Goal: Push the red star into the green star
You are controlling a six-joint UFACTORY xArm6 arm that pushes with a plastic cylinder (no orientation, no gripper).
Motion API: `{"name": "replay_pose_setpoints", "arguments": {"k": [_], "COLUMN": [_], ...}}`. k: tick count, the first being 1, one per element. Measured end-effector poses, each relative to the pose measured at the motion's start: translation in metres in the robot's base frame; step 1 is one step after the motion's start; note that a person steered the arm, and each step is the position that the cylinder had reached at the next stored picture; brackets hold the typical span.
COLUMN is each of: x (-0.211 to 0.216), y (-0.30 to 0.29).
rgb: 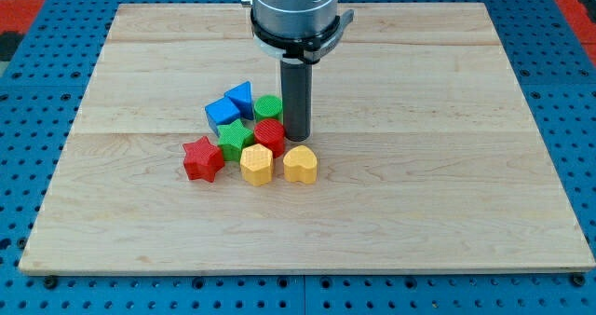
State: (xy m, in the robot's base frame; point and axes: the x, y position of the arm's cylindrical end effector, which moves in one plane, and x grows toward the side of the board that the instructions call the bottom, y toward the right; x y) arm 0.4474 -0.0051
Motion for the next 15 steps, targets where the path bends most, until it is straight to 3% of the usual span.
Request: {"name": "replay_pose_setpoints", "arguments": {"k": [2,3,4,5,6,7,8,9,10,12,14,15], "x": [-0.100,-0.113,-0.112,-0.083,-0.048,0.056,0.070,0.062,0.028,0.028,0.039,0.039], "y": [0.000,-0.020,-0.096,-0.155,-0.173,-0.161,-0.161,-0.161,-0.154,-0.129,-0.010,0.010]}}
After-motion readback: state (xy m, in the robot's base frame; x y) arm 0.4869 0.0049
